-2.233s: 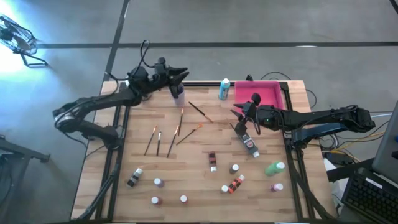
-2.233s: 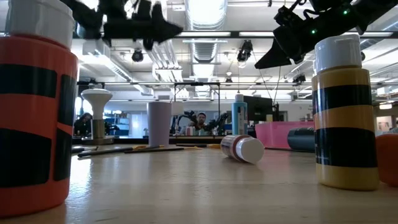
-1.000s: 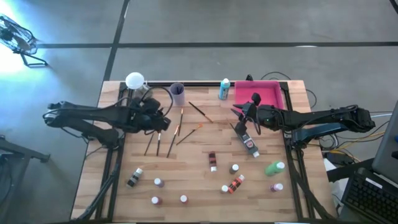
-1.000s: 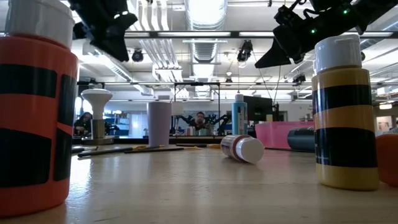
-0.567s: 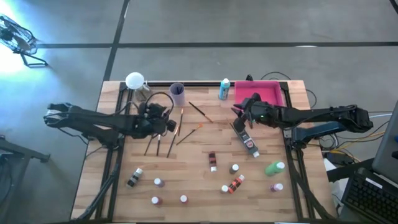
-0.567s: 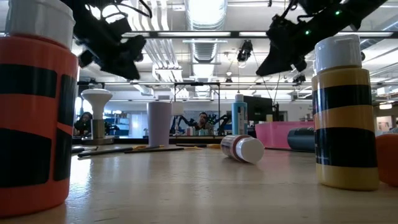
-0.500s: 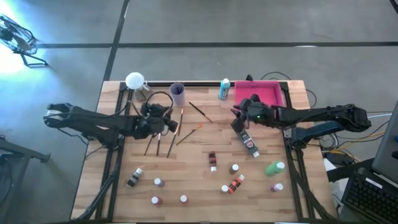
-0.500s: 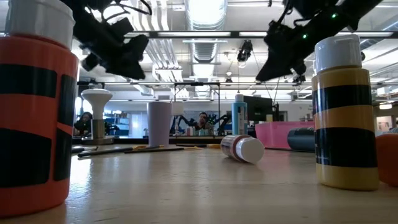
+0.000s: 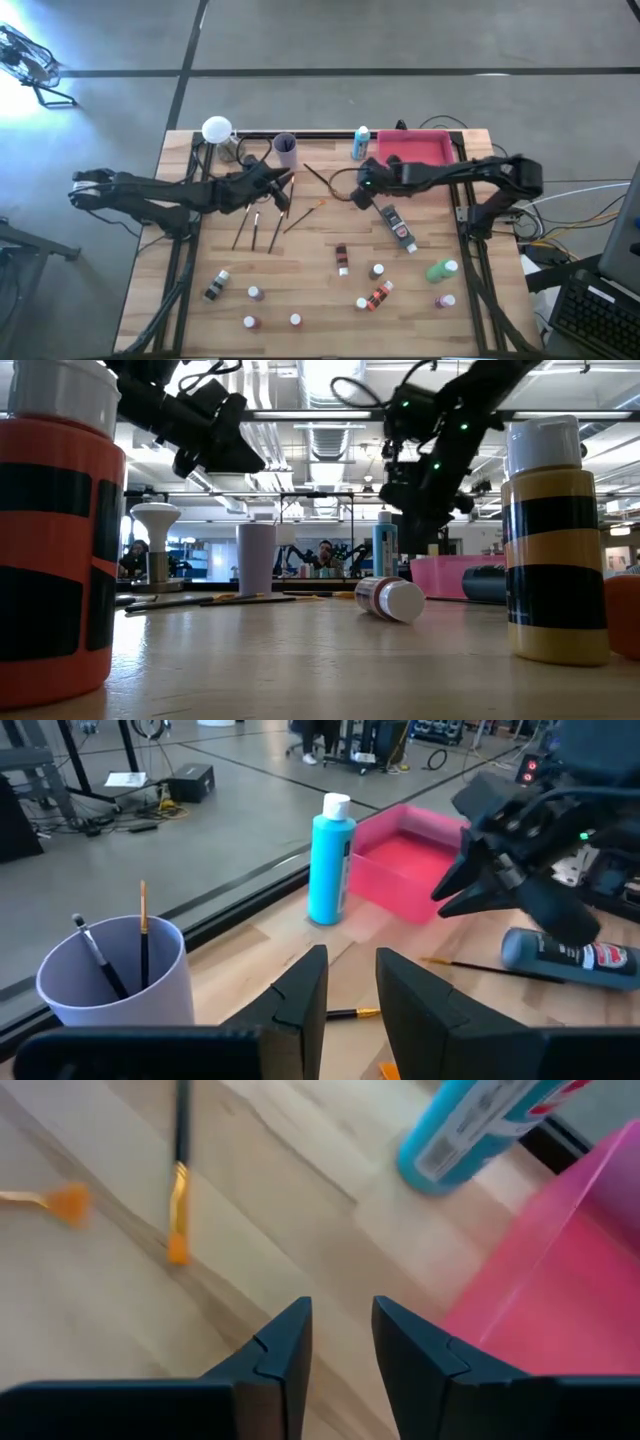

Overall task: Pick & Place Paint Supplies
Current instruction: Put the gold black paint brush into the purple cup

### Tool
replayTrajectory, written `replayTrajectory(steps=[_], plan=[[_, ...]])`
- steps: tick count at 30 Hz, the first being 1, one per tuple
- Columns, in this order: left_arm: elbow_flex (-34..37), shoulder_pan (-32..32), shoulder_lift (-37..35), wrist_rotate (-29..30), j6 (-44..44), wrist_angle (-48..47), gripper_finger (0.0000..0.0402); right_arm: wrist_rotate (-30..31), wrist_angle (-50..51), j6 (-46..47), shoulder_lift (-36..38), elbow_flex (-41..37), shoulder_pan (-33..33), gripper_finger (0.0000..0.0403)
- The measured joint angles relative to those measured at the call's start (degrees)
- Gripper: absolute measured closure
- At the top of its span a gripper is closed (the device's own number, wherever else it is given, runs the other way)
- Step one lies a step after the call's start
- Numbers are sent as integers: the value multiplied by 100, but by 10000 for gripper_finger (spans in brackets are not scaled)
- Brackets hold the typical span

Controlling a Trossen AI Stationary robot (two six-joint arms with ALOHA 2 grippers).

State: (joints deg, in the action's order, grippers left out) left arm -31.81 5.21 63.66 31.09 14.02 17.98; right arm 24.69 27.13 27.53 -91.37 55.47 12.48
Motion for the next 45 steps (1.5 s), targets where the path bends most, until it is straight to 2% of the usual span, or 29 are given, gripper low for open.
replayTrajectory(steps=[7, 11, 23, 29, 34, 37, 40, 45], plan=[[-10, 5, 0, -6, -85, 0, 307, 221, 897, -252, -845, 815, -4, 316], [-56, 5, -4, -6, -219, 0, 307, 208, 1155, -800, -1121, 1069, -6, 310], [-59, 5, -4, -4, -234, 8, 307, -519, 1521, -3122, -1262, 1372, -8, 274], [-61, 5, -4, -3, -396, -59, 307, -569, 1552, -4044, -1261, 1338, 2, 265], [-63, 5, -4, -2, -400, -101, 307, -577, 1406, -4258, -1259, 1309, 125, 260], [-63, 5, -4, -1, -402, -101, 307, -817, 1323, -4246, -1259, 1302, 279, 259], [-63, 5, -4, -1, -402, -101, 307, -1089, 1299, -4225, -1259, 1302, 428, 265], [-63, 5, -4, -1, -402, -101, 307, -1141, 1285, -4366, -1261, 1300, 510, 280]])
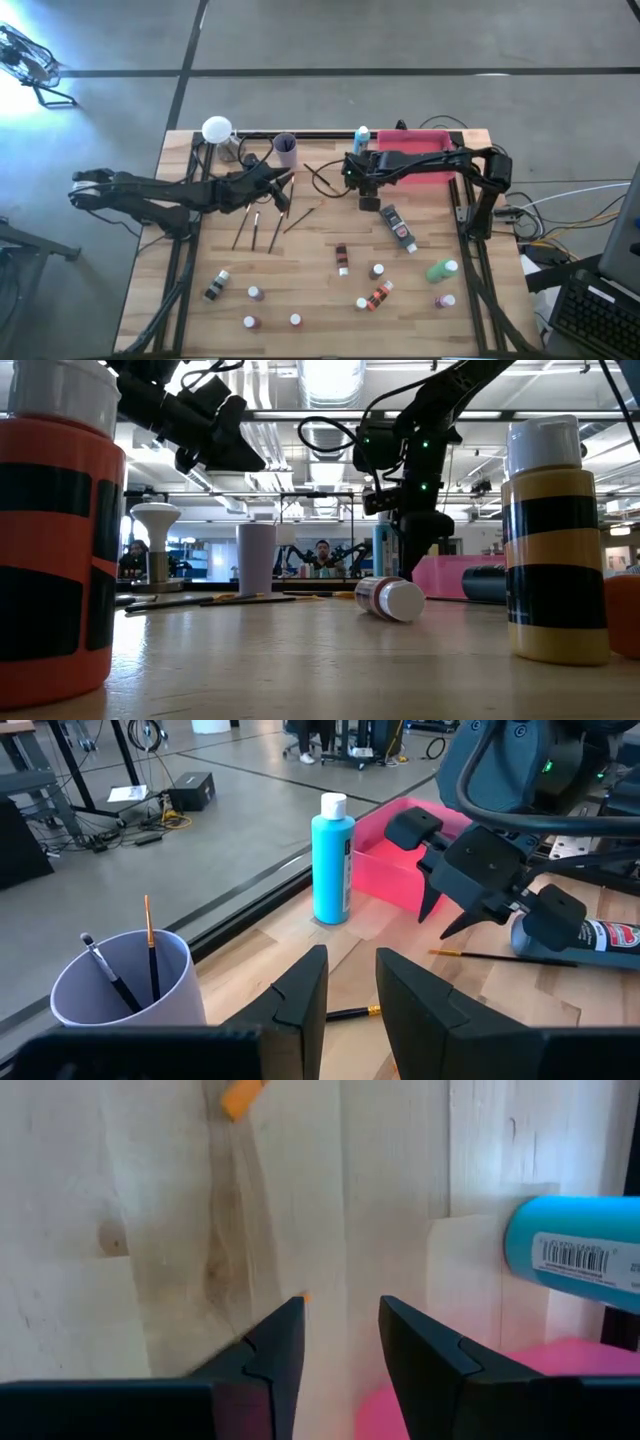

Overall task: Pick & Place Paint Supplies
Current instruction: Put the gold black paint brush into the purple cup

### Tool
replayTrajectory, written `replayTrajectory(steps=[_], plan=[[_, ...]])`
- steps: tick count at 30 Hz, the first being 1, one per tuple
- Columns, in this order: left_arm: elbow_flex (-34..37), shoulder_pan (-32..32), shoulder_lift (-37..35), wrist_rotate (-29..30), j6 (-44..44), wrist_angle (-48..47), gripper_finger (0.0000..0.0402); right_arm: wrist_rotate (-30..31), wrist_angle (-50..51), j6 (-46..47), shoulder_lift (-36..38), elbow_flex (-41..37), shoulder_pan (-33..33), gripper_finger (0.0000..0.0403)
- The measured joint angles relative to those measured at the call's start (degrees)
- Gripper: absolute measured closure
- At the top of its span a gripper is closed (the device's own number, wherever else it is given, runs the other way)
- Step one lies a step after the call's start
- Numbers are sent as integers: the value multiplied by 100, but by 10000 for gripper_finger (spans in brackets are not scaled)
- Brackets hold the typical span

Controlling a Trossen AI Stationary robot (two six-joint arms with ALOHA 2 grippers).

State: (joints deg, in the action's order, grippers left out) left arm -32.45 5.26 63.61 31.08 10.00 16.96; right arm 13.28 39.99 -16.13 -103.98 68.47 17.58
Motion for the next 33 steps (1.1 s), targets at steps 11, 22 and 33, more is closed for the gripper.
replayTrajectory(steps=[11, 22, 33], plan=[[0, -4, 0, 0, 13, 7, 307, -49, -120, -60, -243, 2, 33, 277], [-2, 0, 0, -12, 11, -1, 307, -31, -120, -41, -485, 0, 133, 244], [-2, -2, 0, -14, 17, -1, 307, -128, -198, -34, -483, -140, 162, 267]])
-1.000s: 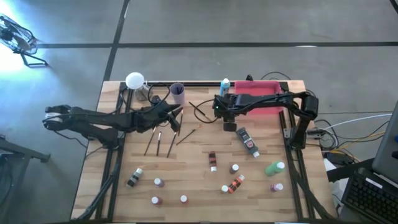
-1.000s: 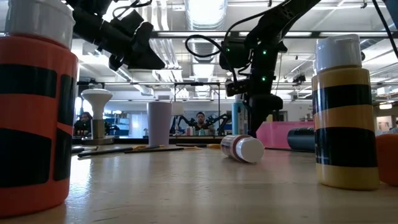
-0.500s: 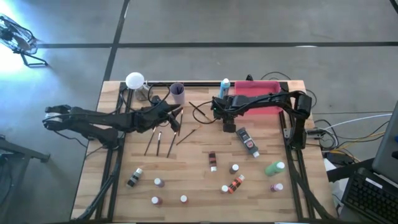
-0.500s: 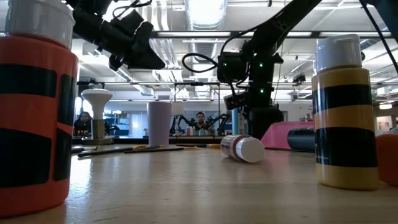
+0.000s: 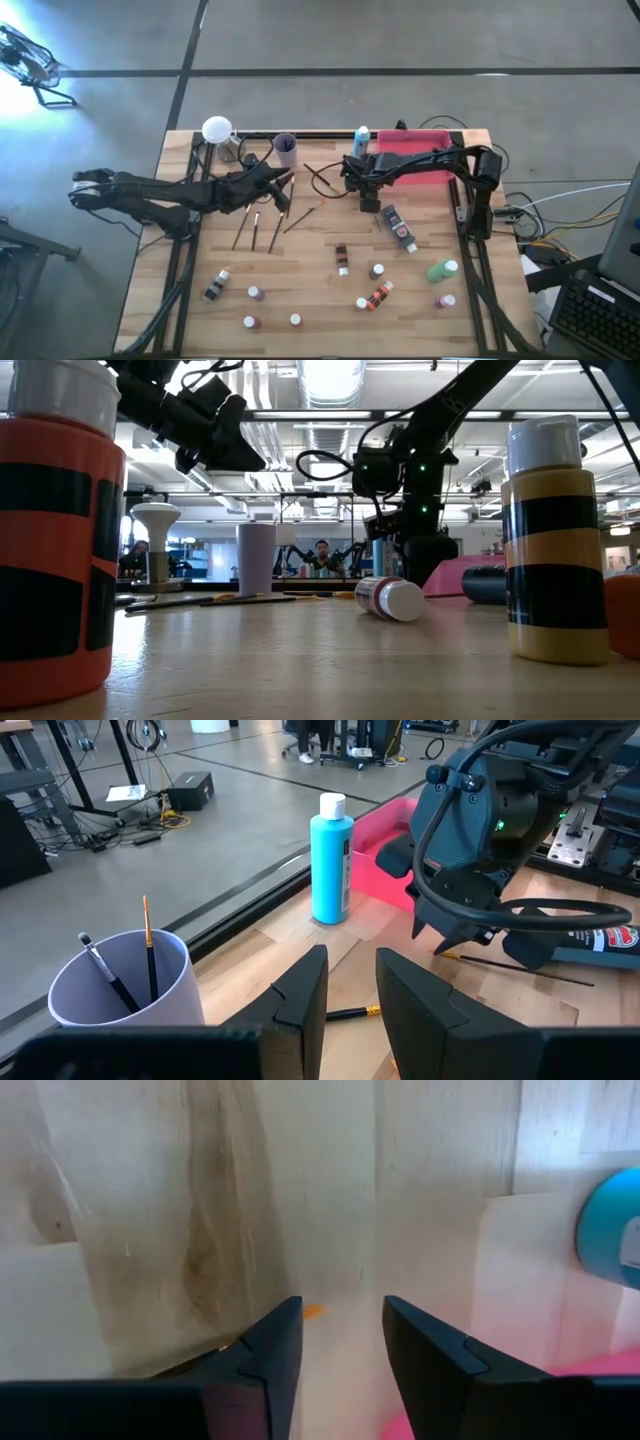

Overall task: Pick & Place Paint Supplies
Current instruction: Put the gold black paint brush into the purple cup

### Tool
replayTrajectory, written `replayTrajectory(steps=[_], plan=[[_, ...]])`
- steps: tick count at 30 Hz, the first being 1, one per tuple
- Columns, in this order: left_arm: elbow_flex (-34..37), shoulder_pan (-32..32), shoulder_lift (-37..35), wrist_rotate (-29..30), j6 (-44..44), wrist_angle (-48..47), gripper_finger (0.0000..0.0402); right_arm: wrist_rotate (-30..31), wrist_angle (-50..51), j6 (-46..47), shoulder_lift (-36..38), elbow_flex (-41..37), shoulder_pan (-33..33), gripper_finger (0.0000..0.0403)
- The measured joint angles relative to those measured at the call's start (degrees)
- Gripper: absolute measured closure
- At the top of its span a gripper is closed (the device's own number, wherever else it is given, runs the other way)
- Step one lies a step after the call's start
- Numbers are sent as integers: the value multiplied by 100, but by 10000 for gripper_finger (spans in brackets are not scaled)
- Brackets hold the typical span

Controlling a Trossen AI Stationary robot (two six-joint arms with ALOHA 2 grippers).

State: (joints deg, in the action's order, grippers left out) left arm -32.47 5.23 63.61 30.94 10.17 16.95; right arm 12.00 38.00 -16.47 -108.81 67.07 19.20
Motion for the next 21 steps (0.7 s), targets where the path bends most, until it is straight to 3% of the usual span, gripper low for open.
replayTrajectory(steps=[12, 21], plan=[[0, 0, -1, -2, 3, -2, 307, -246, -71, 275, 4, -17, -2, 284], [0, 0, 0, -2, -9, -2, 307, -176, -11, -142, 33, 284, -20, 257]])
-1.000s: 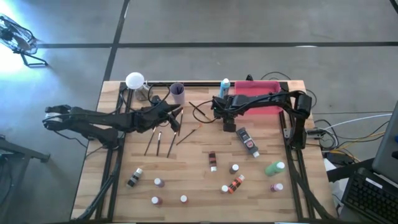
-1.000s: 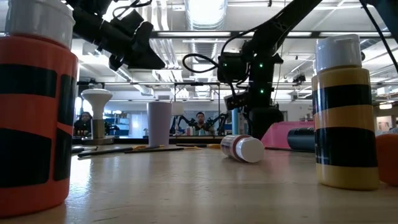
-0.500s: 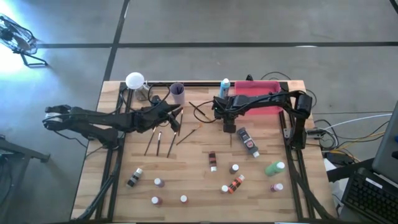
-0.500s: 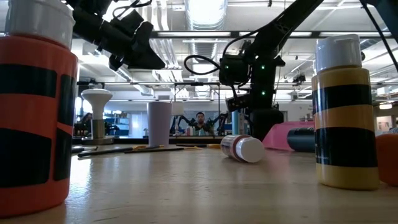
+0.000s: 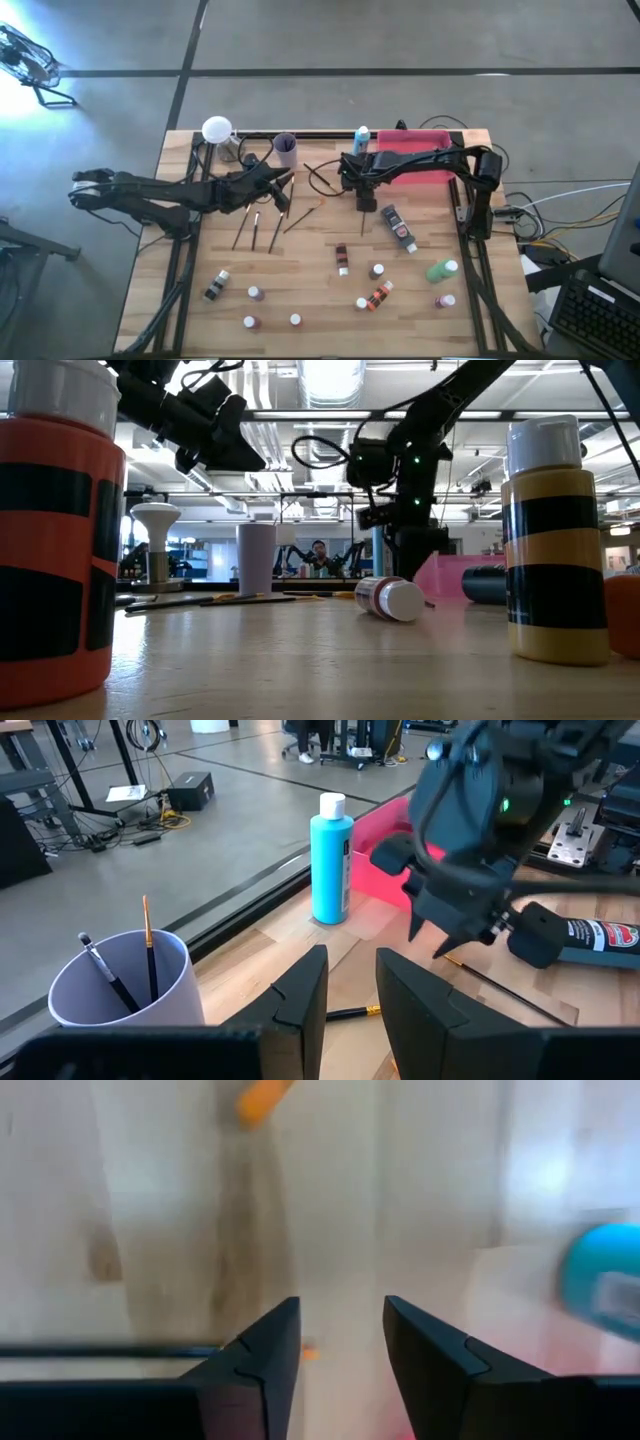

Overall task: Pick & Place Paint Supplies
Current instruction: Put the gold black paint brush into the purple cup

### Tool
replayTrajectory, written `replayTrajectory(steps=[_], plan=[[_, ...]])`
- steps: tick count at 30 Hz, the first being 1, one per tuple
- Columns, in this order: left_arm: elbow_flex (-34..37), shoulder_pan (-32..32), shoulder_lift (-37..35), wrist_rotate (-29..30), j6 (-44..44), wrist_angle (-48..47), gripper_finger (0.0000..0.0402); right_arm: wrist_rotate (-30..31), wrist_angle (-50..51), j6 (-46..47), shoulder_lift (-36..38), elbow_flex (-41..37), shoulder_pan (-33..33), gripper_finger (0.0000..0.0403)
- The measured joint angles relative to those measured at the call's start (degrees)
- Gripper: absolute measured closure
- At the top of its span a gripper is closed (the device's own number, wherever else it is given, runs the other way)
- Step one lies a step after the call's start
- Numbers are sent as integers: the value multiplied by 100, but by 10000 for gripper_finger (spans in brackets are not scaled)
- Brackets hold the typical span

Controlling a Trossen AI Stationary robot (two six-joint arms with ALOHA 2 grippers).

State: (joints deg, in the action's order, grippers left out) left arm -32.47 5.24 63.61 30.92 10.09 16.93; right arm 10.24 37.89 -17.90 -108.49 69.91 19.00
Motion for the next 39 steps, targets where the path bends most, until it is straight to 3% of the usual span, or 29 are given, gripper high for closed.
replayTrajectory(steps=[4, 7, 14, 19, 23, 28, 34, 36, 39], plan=[[0, 0, 0, 0, -2, -1, 307, 8, 292, 592, 0, 303, 2, 247], [0, 0, 0, 0, -4, -2, 307, 3, 751, 1628, 2, 643, 0, 246], [0, 1, 0, 0, -2, -9, 307, -359, 2031, 3094, 11, 1191, -22, 269], [0, 0, -1, -4, 20, -65, 307, -347, 1991, 4003, 11, 1107, -34, 276], [0, 0, -2, -4, 0, -185, 307, 45, 1871, 3879, 11, 1043, -22, 265], [0, 2, -2, -4, -2, -197, 307, -422, 1908, 4338, 11, 1030, 71, 246], [0, 2, -2, -4, -2, -136, 307, -474, 1586, 5222, 10, 1008, -33, 231], [0, 0, -2, -4, 0, -136, 307, -374, 1487, 5516, 9, 1007, -74, 227], [0, 0, -2, 8, -6, -104, 307, 273, 1447, 6115, 9, 985, -168, 220]])
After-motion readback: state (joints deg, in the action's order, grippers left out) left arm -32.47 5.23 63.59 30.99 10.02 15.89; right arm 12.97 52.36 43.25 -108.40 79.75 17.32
